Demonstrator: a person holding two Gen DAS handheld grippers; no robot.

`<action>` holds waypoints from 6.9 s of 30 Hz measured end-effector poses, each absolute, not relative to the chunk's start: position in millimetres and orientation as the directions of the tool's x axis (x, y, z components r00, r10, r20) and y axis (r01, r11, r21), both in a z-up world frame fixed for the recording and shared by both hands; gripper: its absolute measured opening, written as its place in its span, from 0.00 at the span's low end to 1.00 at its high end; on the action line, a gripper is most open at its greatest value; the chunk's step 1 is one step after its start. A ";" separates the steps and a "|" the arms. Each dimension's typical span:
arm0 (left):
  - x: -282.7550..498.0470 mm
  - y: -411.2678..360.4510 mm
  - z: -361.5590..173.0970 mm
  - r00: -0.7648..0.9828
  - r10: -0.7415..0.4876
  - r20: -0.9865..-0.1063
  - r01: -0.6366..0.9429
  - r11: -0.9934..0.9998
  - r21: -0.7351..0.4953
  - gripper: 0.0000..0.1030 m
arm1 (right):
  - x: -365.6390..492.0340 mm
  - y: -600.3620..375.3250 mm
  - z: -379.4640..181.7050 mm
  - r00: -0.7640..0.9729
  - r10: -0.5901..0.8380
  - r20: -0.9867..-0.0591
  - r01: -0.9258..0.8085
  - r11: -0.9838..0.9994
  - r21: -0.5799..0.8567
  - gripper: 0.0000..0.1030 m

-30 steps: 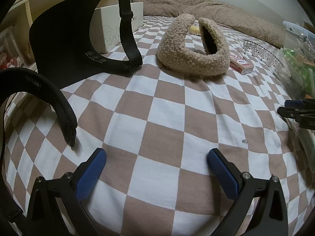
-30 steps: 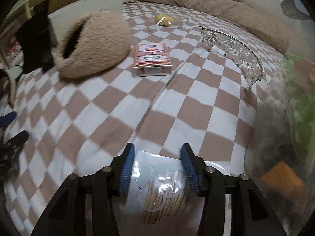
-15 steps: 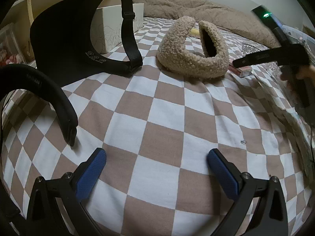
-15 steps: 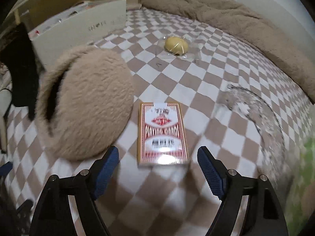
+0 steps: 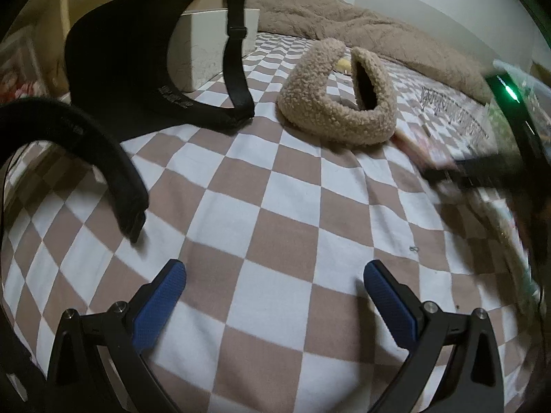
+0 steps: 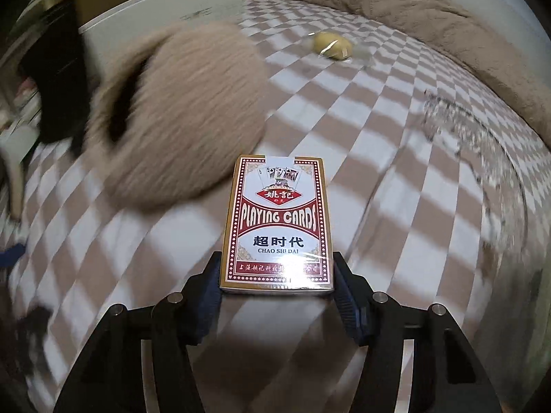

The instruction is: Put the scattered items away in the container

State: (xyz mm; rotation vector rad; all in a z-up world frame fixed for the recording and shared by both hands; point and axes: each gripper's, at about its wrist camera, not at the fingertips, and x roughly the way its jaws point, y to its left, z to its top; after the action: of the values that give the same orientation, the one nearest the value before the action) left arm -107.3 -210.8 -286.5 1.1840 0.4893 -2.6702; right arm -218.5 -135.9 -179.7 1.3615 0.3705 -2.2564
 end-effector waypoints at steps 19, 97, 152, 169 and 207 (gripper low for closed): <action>-62.5 -140.5 -237.6 -0.746 0.268 -0.610 0.105 -0.857 -0.505 1.00 | -40.2 -98.2 -169.7 -0.300 -0.424 -0.854 0.655 -0.743 0.139 0.76; -130.3 -78.6 -276.2 -0.598 0.078 -0.798 0.109 -0.978 -0.177 0.89 | -106.1 3.0 -175.5 -0.534 -0.168 -0.829 0.364 -0.930 -0.046 0.72; -130.6 -21.6 15.2 -0.818 0.278 -0.504 -0.115 -0.937 -0.330 0.58 | 2.1 193.8 55.1 -0.811 -0.200 -0.549 0.146 -0.979 0.141 0.71; -231.0 38.5 43.0 -0.803 0.346 -0.486 -0.195 -0.922 -0.335 0.58 | -51.3 269.0 84.7 -0.865 -0.173 -0.471 0.035 -0.957 0.287 0.71; -317.6 32.4 -10.4 -0.703 0.438 -0.561 -0.252 -0.890 -0.379 0.82 | -152.2 267.5 86.7 -0.761 -0.215 -0.612 -0.080 -0.905 0.418 0.71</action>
State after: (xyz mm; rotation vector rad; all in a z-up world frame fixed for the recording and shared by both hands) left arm -317.6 32.4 -10.4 1.2052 0.4951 -3.2721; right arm -152.2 267.5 86.7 1.0542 -0.6592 -2.8047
